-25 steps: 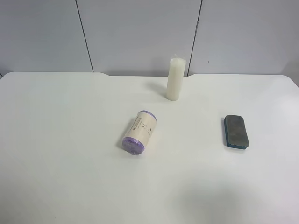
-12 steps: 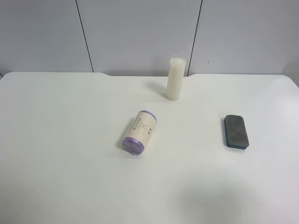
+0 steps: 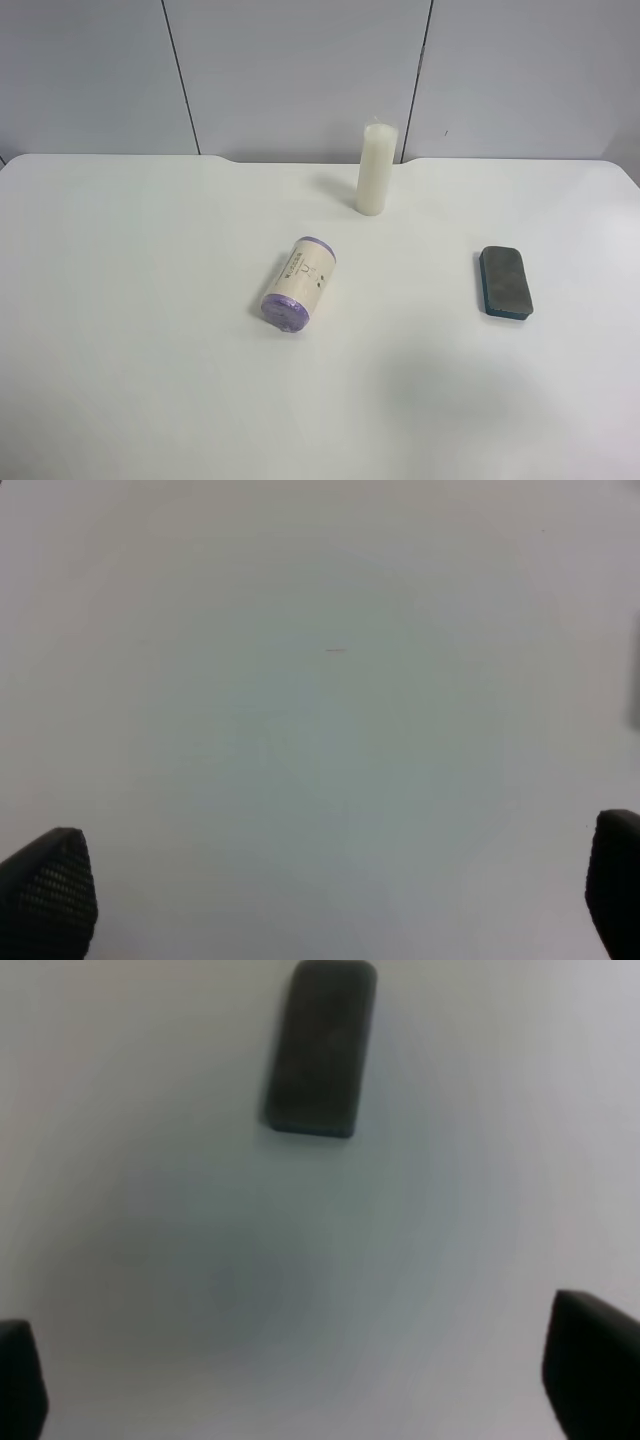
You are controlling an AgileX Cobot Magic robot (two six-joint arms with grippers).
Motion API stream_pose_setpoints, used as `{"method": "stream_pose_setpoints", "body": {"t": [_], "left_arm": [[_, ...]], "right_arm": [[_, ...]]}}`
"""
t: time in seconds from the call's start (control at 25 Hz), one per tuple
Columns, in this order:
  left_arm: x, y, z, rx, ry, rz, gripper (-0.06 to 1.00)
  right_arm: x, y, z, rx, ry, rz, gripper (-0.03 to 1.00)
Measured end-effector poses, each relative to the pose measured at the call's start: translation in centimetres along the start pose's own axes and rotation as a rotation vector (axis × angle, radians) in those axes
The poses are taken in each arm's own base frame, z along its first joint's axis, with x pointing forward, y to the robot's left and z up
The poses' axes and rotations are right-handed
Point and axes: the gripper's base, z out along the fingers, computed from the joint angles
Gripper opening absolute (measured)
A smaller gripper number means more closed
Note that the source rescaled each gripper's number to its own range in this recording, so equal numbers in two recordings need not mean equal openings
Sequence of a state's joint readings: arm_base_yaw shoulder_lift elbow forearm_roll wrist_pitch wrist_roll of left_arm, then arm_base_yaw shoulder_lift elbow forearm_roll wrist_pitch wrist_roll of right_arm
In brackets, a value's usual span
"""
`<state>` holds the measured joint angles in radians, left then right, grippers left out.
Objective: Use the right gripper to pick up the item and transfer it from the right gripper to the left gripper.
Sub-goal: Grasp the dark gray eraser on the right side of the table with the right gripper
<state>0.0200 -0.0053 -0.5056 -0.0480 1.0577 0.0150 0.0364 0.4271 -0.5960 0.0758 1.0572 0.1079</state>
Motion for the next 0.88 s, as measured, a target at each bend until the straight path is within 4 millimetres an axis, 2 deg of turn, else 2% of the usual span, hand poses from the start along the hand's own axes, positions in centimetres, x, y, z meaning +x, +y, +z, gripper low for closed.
{"method": "stream_pose_setpoints", "body": {"t": [0.2, 0.4, 0.6, 0.76, 0.88], "left_arm": [[0.0, 0.0, 0.0, 0.001, 0.000, 0.000, 1.00], [0.0, 0.0, 0.0, 0.001, 0.000, 0.000, 1.00], [0.0, 0.0, 0.0, 0.001, 0.000, 0.000, 1.00], [0.0, 0.0, 0.0, 0.001, 0.000, 0.000, 1.00], [0.0, 0.0, 0.0, 0.001, 0.000, 0.000, 1.00]], "right_arm": [[-4.5, 0.4, 2.0, 0.028, 0.125, 0.002, 1.00], [-7.9, 0.6, 6.1, 0.053, 0.282, 0.010, 1.00], [-9.1, 0.5, 11.0, 0.075, 0.421, 0.021, 1.00], [-8.9, 0.2, 14.6, 0.090, 0.515, 0.028, 1.00], [-8.6, 0.0, 16.6, 0.098, 0.564, 0.032, 1.00]]}}
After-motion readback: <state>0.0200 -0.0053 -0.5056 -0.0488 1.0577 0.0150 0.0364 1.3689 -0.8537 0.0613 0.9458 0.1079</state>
